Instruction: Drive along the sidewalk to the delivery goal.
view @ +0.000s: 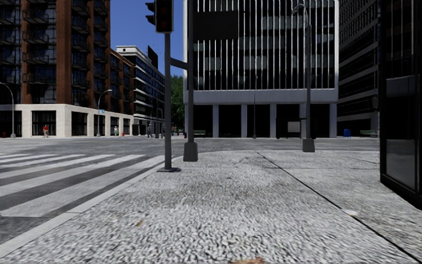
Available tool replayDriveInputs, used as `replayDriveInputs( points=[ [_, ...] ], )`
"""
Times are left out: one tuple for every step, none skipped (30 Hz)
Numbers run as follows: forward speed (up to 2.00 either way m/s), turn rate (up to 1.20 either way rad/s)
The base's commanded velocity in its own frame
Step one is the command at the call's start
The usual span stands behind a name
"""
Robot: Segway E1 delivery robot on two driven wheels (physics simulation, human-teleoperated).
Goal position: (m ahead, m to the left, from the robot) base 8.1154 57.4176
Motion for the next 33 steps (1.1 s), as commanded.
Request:
replayDriveInputs(
  points=[
    [2.00,0.11],
    [2.00,0.17],
    [2.00,0.18],
    [2.00,0.18],
    [2.00,0.21],
    [2.00,0.24],
    [2.00,0.32],
    [2.00,0.35],
    [2.00,0.35],
    [2.00,0.36],
    [2.00,0.38],
    [2.00,0.39],
    [2.00,0.43],
    [2.00,0.43],
    [2.00,0.46],
    [2.00,0.48],
    [2.00,0.49],
    [2.00,0.50],
    [2.00,0.50],
    [2.00,0.50],
    [2.00,0.51],
    [2.00,0.54],
    [1.97,0.55],
    [1.89,0.55],
    [1.89,0.55],
    [1.79,0.58],
    [1.69,0.63],
    [1.67,0.64],
    [1.66,0.64],
    [1.65,0.64],
    [1.65,0.64],
    [1.65,0.64],
    [1.65,0.65]
  ],
)
